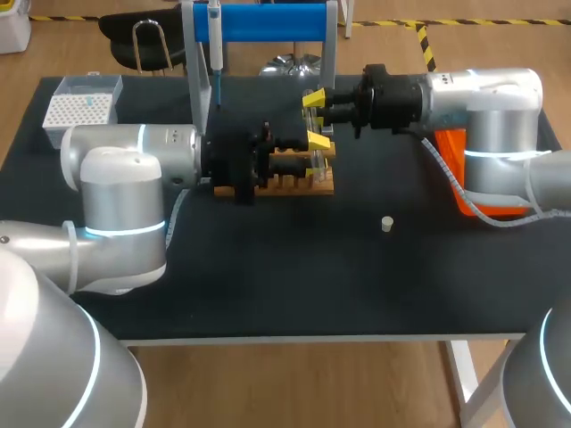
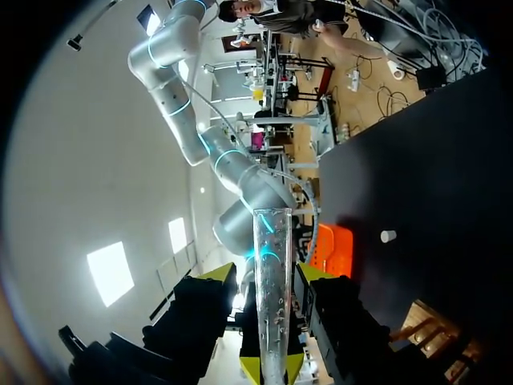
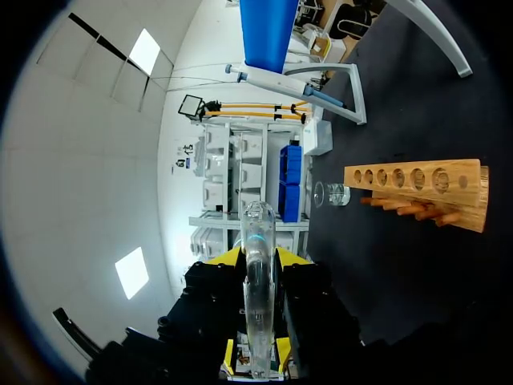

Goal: Invert the test tube, pick up the pipette, mount the tip to pipette, aspirate from beaker and dispense into the tube, eject the tip, return the pipette, and cap with the stopper.

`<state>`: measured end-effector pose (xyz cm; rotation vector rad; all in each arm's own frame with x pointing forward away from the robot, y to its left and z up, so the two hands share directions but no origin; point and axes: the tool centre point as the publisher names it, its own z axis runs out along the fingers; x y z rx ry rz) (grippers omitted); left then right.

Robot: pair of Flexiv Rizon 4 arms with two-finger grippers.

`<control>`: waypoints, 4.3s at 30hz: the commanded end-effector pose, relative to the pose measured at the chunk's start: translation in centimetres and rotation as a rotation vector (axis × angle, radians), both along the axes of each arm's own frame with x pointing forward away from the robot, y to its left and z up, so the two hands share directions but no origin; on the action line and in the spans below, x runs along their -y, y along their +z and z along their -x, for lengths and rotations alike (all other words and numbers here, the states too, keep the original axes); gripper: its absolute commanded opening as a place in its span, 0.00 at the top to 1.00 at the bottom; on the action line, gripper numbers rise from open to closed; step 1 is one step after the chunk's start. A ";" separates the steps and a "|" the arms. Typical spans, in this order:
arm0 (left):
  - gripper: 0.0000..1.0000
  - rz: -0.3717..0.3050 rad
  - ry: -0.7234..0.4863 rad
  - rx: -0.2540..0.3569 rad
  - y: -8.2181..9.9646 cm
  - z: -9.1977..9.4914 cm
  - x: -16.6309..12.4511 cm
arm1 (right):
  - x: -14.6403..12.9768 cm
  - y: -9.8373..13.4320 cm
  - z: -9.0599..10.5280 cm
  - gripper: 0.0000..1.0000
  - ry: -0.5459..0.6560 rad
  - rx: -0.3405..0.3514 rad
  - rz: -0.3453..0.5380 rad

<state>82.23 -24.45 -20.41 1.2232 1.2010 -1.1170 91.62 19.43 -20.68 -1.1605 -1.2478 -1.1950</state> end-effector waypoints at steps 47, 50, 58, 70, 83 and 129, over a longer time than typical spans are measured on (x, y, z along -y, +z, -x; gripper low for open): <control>1.00 -0.002 -0.010 -0.001 -0.2 0.0 -0.1 | 0.0 0.1 0.1 0.00 -0.003 0.001 0.003; 1.00 -0.002 -0.010 -0.001 -0.2 0.0 -0.1 | 0.0 0.1 0.1 0.00 -0.003 0.001 0.003; 1.00 -0.002 -0.010 -0.001 -0.2 0.0 -0.1 | 0.0 0.1 0.1 0.00 -0.003 0.001 0.003; 1.00 -0.002 -0.010 -0.001 -0.2 0.0 -0.1 | 5.3 -0.1 2.9 0.00 -0.112 0.843 0.223; 1.00 -0.002 -0.010 -0.001 -0.2 0.0 -0.1 | 8.5 -2.4 3.7 0.00 -0.206 1.357 0.321; 1.00 -0.002 -0.010 -0.001 -0.2 0.0 -0.1 | 7.8 -8.0 1.4 0.00 -0.185 1.501 0.465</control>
